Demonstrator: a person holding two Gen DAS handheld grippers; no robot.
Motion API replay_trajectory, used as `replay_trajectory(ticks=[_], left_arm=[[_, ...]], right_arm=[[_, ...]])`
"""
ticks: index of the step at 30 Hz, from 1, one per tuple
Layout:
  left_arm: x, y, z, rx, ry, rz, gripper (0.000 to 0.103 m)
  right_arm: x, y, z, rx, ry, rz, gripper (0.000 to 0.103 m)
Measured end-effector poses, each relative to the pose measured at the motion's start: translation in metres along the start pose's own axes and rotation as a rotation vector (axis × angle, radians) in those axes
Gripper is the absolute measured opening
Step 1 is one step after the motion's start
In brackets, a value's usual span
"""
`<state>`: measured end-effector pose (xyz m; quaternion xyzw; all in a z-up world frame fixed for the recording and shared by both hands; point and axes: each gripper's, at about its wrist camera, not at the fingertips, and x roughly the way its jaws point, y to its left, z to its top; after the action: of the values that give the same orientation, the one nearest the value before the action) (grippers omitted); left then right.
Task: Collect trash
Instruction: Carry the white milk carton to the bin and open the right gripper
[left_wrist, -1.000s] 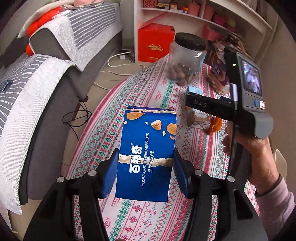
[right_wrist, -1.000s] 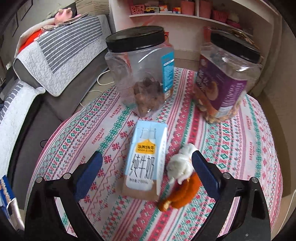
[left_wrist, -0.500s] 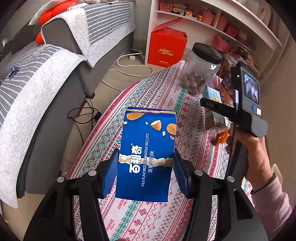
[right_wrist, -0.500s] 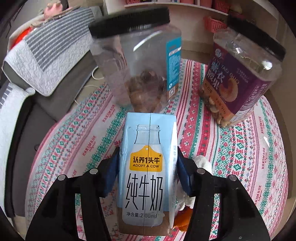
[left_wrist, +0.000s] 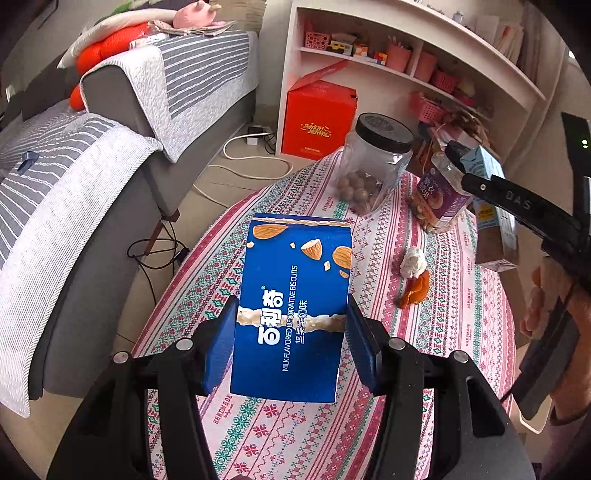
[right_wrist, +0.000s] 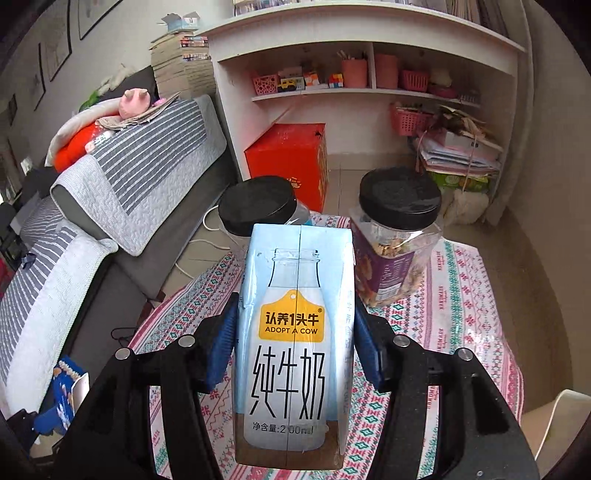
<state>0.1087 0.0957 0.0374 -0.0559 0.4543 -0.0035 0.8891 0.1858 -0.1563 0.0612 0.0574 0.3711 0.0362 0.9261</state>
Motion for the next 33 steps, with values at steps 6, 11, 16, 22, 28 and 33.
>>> replay_trajectory(ticks=[6,11,16,22,28,33], left_arm=[[-0.002,-0.022,-0.004,0.034,-0.020,-0.014,0.055],[-0.010,-0.045,-0.011,0.064,-0.059,-0.045,0.055],[-0.013,-0.072,-0.019,0.111,-0.084,-0.060,0.055],[-0.018,-0.105,-0.027,0.155,-0.123,-0.089,0.055],[-0.019,-0.133,-0.034,0.191,-0.145,-0.110,0.055],[-0.021,-0.155,-0.043,0.234,-0.153,-0.126,0.055]], right_arm=[[-0.040,-0.026,-0.021,0.010,-0.023,-0.028,0.054],[-0.065,-0.046,-0.041,0.027,-0.046,-0.042,0.054],[-0.085,-0.065,-0.059,0.026,-0.085,-0.077,0.054],[-0.106,-0.085,-0.077,0.020,-0.133,-0.125,0.055],[-0.125,-0.121,-0.092,0.057,-0.170,-0.199,0.055],[-0.146,-0.151,-0.097,0.109,-0.202,-0.249,0.055]])
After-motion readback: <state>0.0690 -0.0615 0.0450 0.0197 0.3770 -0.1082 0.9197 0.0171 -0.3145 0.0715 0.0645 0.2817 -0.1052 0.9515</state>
